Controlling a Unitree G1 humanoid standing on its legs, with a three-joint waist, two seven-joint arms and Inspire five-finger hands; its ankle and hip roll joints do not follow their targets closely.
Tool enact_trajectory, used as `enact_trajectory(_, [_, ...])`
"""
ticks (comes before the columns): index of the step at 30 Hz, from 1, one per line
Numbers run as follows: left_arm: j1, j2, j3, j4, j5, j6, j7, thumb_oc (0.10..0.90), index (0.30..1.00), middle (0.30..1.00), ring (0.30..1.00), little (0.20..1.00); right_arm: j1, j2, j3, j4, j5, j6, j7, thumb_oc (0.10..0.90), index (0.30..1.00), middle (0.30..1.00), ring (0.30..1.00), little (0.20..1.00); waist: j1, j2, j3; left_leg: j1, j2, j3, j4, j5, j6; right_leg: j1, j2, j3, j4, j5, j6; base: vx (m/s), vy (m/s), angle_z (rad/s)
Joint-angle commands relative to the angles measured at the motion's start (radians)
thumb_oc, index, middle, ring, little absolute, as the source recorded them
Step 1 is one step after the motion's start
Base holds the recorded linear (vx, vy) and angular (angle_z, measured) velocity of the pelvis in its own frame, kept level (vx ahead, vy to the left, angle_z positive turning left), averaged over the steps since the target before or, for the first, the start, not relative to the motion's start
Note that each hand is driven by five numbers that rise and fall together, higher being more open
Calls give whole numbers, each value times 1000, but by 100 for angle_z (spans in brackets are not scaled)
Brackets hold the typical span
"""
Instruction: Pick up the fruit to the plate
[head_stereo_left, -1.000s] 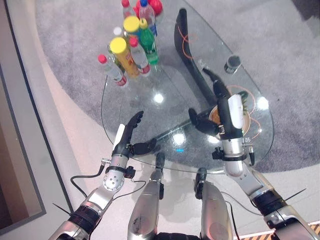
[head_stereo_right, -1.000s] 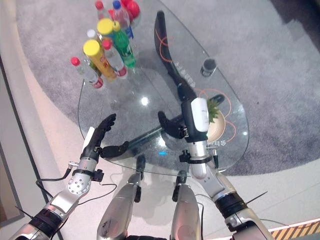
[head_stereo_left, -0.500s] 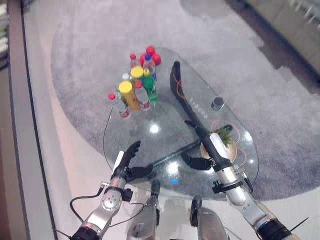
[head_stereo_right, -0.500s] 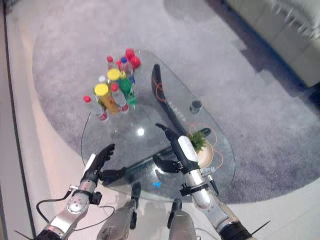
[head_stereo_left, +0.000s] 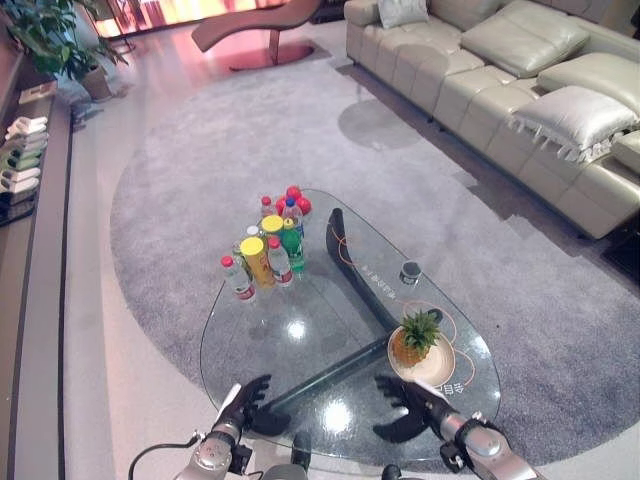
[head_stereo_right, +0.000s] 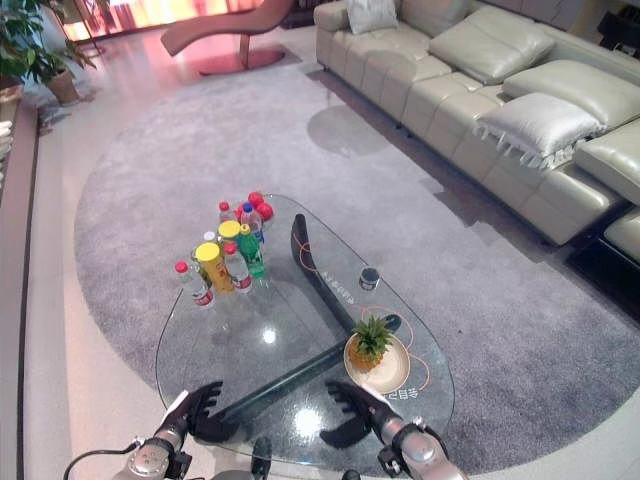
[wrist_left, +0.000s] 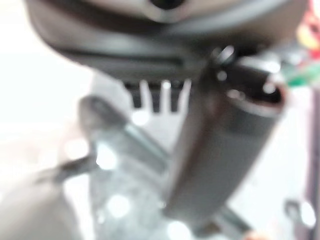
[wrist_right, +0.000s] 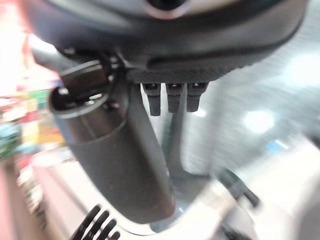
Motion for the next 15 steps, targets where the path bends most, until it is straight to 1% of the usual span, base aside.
enact_trajectory(1, [-74, 3, 58, 42, -57, -8, -7, 800, 900, 900, 900, 900, -34, 31, -29, -35, 79, 30, 44, 800, 900, 900, 900, 900, 4, -50, 7, 73, -32, 35, -1, -39, 2, -44, -6, -6, -19, 130, 2, 84, -15, -4])
enact_trajectory(2, [-81, -20, 75, 120, -77, 3, -11, 800, 900, 900, 900, 900, -41, 58, -45, 70, 103, 55, 61, 800, 900, 900, 900, 900, 3, -52, 1, 76, -29, 40, -1, -41, 2, -40, -5, -4, -21, 131, 1, 71, -16, -3])
enact_trajectory(4, [-89, -41, 84, 194, -82, 8, -4, 800, 900, 900, 900, 900, -49, 85, -64, 169, 102, 72, 70, 800, 900, 900, 900, 900, 3, -54, -6, 78, -26, 44, -1, -43, 1, -37, -3, -2, -24, 131, 0, 65, -18, -3])
enact_trajectory(5, [-91, -45, 87, 208, -80, 7, -4, 800, 900, 900, 900, 900, -51, 90, -68, 187, 101, 74, 71, 800, 900, 900, 900, 900, 3, -54, -7, 79, -26, 45, -1, -43, 1, -36, -3, -2, -25, 132, 0, 77, -21, -6])
enact_trajectory(7, [-102, -70, 100, 328, -47, -1, 4, 800, 900, 900, 900, 900, -65, 124, -101, 335, 136, 120, 69, 800, 900, 900, 900, 900, 3, -54, -22, 86, -19, 54, -1, -48, 0, -28, 0, 3, -31, 131, -3, 117, -27, -15])
enact_trajectory(8, [-105, -76, 103, 357, -37, -3, 10, 800, 900, 900, 900, 900, -67, 133, -114, 376, 147, 128, 75, 800, 900, 900, 900, 900, 4, -53, -27, 88, -17, 57, -1, -48, -1, -26, 0, 5, -32, 132, -3, 95, -19, -12])
enact_trajectory(10, [-107, -81, 106, 378, -34, 1, 17, 800, 900, 900, 900, 900, -68, 141, -125, 410, 165, 144, 68, 800, 900, 900, 900, 900, 3, -53, -32, 90, -16, 59, -1, -50, -1, -24, 2, 8, -33, 131, -4, 72, -11, -6])
enact_trajectory(11, [-104, -90, 123, 411, -35, 12, 32, 800, 900, 900, 900, 900, -66, 151, -156, 458, 159, 188, 28, 800, 900, 900, 900, 900, 1, -51, -40, 95, -13, 63, -1, -53, -2, -21, 3, 11, -33, 130, -4, 93, -13, -7])
enact_trajectory(13, [-101, -100, 146, 440, -35, 23, 48, 800, 900, 900, 900, 900, -64, 159, -182, 504, 139, 207, 2, 800, 900, 900, 900, 900, 1, -49, -47, 99, -10, 65, -1, -57, -2, -19, 5, 15, -33, 129, -5, 90, -15, -5])
enact_trajectory(15, [-97, -101, 154, 452, -34, 21, 52, 800, 900, 900, 900, 900, -62, 161, -193, 523, 124, 211, -7, 800, 900, 900, 900, 900, 1, -48, -50, 102, -10, 66, -1, -58, -2, -17, 6, 17, -33, 128, -6, 44, -9, -6])
